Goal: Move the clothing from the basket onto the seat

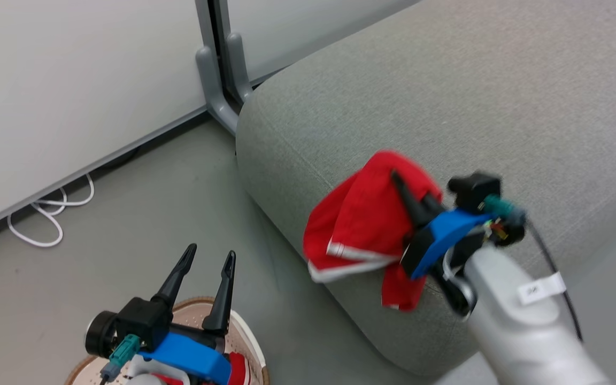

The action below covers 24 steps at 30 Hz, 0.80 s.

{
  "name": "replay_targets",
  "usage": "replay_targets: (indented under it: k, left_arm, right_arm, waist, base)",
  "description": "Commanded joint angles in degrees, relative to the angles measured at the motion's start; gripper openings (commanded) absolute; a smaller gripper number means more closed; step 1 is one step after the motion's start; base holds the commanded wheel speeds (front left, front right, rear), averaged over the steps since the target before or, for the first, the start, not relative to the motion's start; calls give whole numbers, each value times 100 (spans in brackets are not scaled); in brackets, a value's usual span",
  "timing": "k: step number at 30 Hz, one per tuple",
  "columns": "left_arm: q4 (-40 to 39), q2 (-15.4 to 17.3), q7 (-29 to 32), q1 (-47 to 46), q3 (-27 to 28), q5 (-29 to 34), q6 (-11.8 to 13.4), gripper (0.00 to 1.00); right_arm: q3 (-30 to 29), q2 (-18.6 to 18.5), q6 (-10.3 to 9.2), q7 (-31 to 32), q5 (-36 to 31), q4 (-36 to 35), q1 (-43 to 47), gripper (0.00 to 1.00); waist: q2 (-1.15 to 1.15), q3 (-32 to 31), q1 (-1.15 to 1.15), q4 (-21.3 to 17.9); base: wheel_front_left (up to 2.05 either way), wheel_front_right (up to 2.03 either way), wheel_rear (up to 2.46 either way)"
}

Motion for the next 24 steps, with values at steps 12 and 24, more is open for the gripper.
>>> replay_targets:
  k: [12,24]
  left_arm:
    - [-331,550,-16,-819,-314,127,-9,100]
    - [-926,986,-16,-1565,-575,300,-9,100]
  right_arm:
    - [-2109,-1030,1,6,-438,606,-1883,0]
    - [-3885,-2195,2,-102,-1107,445,-2360,0]
  waist:
    - [0,1506,0,840]
    - [0,3027,0,1541]
  base:
    - [0,0,0]
    - [0,0,0]
